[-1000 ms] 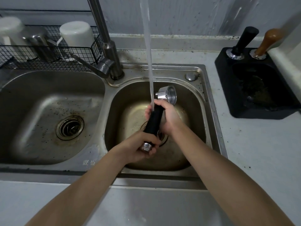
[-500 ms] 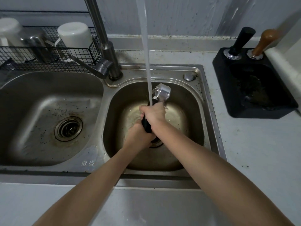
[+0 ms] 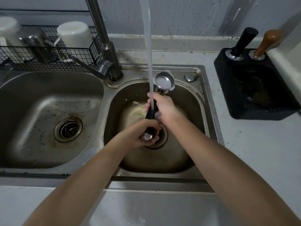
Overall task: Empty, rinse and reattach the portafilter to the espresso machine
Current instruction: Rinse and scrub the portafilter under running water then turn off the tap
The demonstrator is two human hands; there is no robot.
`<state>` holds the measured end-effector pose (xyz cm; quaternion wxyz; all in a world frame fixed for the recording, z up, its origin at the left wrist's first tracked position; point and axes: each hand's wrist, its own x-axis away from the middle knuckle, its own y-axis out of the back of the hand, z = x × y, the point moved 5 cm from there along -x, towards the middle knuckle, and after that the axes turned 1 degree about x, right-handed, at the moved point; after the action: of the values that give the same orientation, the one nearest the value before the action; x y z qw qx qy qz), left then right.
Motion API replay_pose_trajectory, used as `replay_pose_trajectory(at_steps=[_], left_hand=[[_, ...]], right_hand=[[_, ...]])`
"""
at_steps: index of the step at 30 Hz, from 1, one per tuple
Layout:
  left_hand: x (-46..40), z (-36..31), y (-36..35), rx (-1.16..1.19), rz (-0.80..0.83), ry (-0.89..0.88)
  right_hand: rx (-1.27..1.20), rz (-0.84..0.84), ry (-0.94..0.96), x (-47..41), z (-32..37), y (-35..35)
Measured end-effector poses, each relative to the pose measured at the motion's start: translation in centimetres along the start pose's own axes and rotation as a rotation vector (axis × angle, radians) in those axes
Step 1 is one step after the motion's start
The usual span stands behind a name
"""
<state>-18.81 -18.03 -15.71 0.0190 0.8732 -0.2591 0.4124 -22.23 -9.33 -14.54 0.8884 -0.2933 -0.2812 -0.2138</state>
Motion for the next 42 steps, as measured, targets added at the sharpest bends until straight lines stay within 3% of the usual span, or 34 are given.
replay_pose_trajectory(at_steps=[2,4,7,11,13,15,20,22,26,30,36,39,42], left_hand=[[-0.7,-1.3,0.5,-0.492,-0.328,-0.172],[-0.8,-1.9,0.3,-0.684,-0.525,-0.307],[-0.9,-1.5,0.1,-0.405,-0.399,-0.307],[-0.3,-1.1,-0.8,-0.003,0.164,-0.13],[0.1,-0.9,-0.9,0.083,0.32,-0.042],[-0.1,-0.8,-0.5,0.061,0.256,-0.037],[-0.8,-2.5,0.3,-0.437,-0.362,-0.334],[-0.7,-2.6,0.2,-0.457,-0.46,-0.396],[-0.6,-0.8,0.5,-0.345,-0.327,-0.254],[0.1,1.9,0.8,-0.245,-0.152,-0.27],[-0.2,3.0,1.0,-0.203,-0.155,-0.253],[0.0,2.9,1.1,-0.304,-0.242,-0.289],[0.4,2.7,0.3,-0.188,-0.171,-0.303]], right_hand=[[0.143,-0.055,0.069,-0.1,0.0,0.1],[0.165,-0.067,0.1,0.0,-0.2,0.1],[0.135,-0.033,0.087,0.2,0.3,0.2],[-0.124,0.193,-0.041,0.6,0.9,0.2],[-0.153,0.241,-0.053,0.7,0.9,-0.1],[-0.089,0.187,-0.063,0.4,0.9,0.0],[0.186,0.053,0.07,0.2,1.5,-0.4],[0.212,0.044,0.086,0.6,1.5,-0.5],[0.124,0.173,-0.06,1.6,0.1,0.2],[0.149,0.248,-0.122,2.5,-2.1,0.9],[0.086,0.196,0.04,2.5,-2.3,0.5],[0.047,0.131,0.019,2.4,-1.3,0.7],[0.005,0.149,-0.032,2.4,-0.9,1.1]])
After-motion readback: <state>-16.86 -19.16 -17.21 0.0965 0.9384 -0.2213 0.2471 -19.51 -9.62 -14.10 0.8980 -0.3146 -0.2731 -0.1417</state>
